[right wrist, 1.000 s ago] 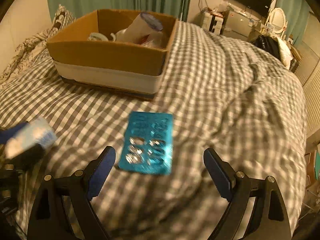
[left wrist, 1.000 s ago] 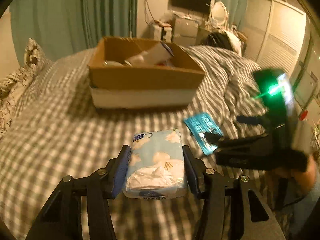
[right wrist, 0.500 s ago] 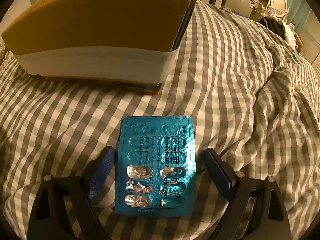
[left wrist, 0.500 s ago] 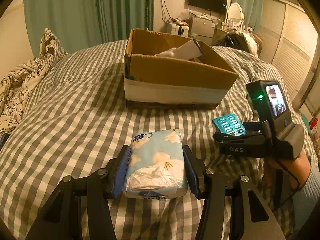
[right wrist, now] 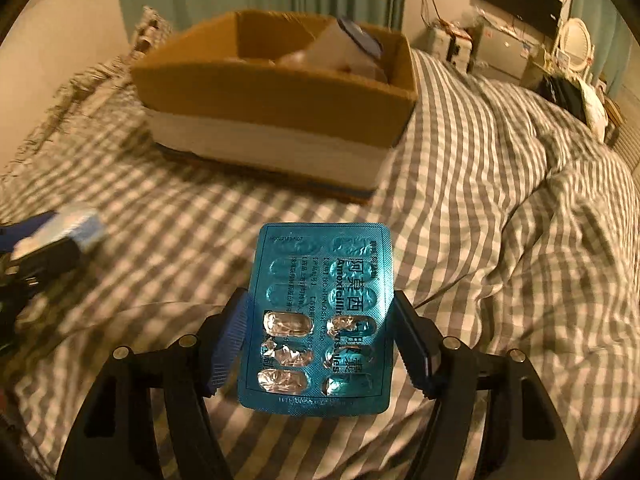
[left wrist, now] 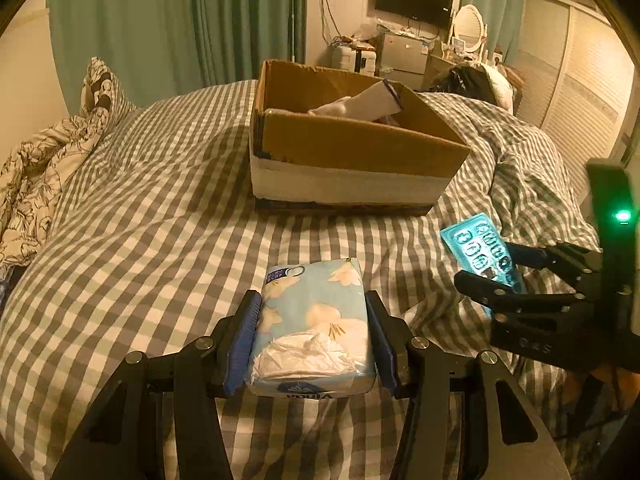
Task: Organize objects
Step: 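Carry tissue pack and blister pack into the box and release both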
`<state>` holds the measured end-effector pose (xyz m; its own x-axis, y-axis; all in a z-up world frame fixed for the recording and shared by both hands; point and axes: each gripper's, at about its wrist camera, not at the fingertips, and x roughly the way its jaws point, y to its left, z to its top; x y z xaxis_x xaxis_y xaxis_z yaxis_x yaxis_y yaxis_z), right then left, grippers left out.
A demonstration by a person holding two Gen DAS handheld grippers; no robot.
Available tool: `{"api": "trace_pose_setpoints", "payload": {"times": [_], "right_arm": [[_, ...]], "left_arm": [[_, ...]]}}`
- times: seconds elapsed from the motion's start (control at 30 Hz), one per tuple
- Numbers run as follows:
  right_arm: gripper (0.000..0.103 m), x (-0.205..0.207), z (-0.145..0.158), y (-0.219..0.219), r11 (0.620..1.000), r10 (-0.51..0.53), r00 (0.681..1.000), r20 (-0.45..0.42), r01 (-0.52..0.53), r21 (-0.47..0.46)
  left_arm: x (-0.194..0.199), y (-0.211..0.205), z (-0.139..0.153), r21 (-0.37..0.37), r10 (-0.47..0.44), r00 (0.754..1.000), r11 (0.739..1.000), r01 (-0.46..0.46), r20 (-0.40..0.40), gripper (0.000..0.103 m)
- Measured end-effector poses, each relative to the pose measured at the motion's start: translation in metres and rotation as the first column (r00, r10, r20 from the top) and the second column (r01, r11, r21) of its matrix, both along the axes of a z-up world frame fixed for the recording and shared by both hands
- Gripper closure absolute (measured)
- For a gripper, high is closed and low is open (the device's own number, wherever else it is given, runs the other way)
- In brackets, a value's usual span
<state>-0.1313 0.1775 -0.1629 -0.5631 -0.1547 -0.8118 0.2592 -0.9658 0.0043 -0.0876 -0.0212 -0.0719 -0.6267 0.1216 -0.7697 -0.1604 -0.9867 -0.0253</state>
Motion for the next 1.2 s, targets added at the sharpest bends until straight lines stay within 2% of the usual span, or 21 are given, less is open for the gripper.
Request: {"api": "trace_pose_setpoints", "payload": {"times": [0.3,0.63,0.9,1.2], "right_arm": [[0.034,0.022,0.047,-0.003,0.999,0.034,0.996,-0.077,-0.036,-0.029],[0.034,0.019,0.103,-0.010,0.996,0.074,0.979,-0.190,-0.081,-0.030],[0.034,-0.014,0.151,-0.014,0.995,0.086,0.958,-0.274,-0.094,-0.017],[0.034,-0.068,0.175,-0.014,0.994,0.088,0.947,-0.309,-0.102,-0.030]], "left_arm": [[-0.004,0.002,0.019,0.038,-0.004,0.999,0.999,0.006,-0.040,0.050],[-0.029,0.002,0.071,0.045,-0.022,0.990,0.999,0.029,-0.139,0.050],[-0.068,0.007,0.116,0.028,-0.038,0.973,0.999,0.045,-0.228,0.050],[-0.133,0.011,0.141,0.020,-0.039,0.964,0.999,0.046,-0.263,0.050]]}}
